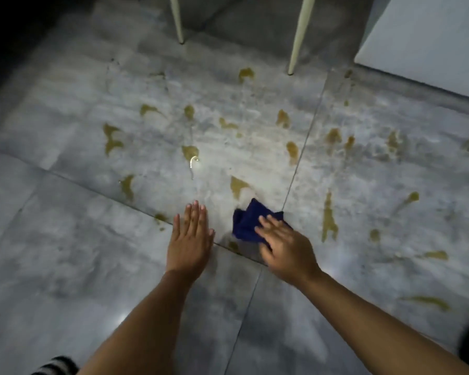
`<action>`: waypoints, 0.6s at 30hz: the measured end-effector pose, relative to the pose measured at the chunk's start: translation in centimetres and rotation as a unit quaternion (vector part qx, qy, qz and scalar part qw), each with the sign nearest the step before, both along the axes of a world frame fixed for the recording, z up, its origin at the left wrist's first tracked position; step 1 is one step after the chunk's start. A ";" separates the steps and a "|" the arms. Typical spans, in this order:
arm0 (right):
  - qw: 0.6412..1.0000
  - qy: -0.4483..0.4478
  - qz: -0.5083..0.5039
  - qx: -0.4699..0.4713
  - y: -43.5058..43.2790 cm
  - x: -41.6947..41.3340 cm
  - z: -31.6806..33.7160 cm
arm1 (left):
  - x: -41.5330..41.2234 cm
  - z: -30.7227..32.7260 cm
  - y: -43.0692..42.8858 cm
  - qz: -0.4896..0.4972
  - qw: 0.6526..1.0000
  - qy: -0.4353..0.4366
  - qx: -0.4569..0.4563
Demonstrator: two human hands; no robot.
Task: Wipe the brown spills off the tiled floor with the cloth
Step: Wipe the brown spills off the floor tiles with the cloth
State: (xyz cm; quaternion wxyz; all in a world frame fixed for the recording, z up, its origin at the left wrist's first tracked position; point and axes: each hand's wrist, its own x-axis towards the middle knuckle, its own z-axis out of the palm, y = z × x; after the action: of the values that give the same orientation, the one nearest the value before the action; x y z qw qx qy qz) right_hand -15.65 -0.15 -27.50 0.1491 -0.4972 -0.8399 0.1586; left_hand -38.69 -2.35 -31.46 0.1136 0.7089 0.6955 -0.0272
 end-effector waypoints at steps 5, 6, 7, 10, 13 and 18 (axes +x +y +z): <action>0.971 -0.119 0.161 -0.128 -1.6 -2.3 -4.3 | -0.9 -2.7 -2.9 -0.007 0.999 -0.031 0.000; 0.971 -0.139 0.158 -0.113 -1.1 -2.7 -5.1 | -0.8 -3.0 -3.1 -0.010 0.999 -0.035 -0.004; 0.971 -0.162 0.148 -0.093 -0.5 -3.0 -5.6 | -0.6 -3.1 -3.1 -0.015 0.999 -0.042 -0.002; 0.976 -0.189 0.051 -0.095 1.7 -2.6 -6.1 | 0.0 -3.4 -2.6 -0.038 0.997 -0.069 0.011; 0.975 -0.199 -0.051 -0.081 0.4 0.1 -6.2 | 0.9 -3.8 -2.3 -0.025 0.996 -0.085 0.024; 0.979 -0.175 0.080 -0.060 -4.2 -0.6 -6.8 | 0.9 -4.2 -2.4 -0.020 0.995 -0.087 0.042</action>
State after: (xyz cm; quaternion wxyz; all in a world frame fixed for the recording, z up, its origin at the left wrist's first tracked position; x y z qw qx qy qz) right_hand -16.25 -4.33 -34.26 -0.0436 -0.4562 -0.8791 0.1311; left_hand -37.75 -4.75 -35.64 0.1433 0.7263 0.6693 0.0622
